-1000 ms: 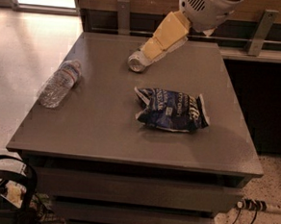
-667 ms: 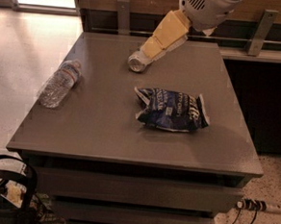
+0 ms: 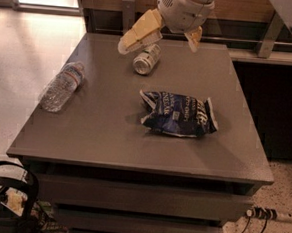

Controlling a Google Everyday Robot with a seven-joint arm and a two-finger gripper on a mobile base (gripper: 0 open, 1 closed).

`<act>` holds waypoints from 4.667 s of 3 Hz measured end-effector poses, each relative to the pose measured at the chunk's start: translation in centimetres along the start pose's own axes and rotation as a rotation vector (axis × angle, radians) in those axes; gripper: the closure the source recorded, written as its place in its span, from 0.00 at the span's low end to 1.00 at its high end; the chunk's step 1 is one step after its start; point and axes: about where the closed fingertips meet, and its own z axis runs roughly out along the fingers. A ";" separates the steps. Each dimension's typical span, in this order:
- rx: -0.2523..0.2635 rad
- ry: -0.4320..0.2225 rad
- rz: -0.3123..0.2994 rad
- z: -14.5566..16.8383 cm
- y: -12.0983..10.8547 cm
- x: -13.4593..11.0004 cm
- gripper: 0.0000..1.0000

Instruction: Place water bottle upright

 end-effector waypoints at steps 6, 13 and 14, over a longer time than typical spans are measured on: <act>0.138 0.056 0.189 5.2 10.2 -7.4 0.00; 0.135 0.232 0.486 20.4 15.4 -10.5 0.00; 0.130 0.236 0.481 20.8 15.7 -10.5 0.00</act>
Offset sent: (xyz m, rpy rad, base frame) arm 0.0056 0.1124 0.0134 -0.1471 0.0685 -0.2704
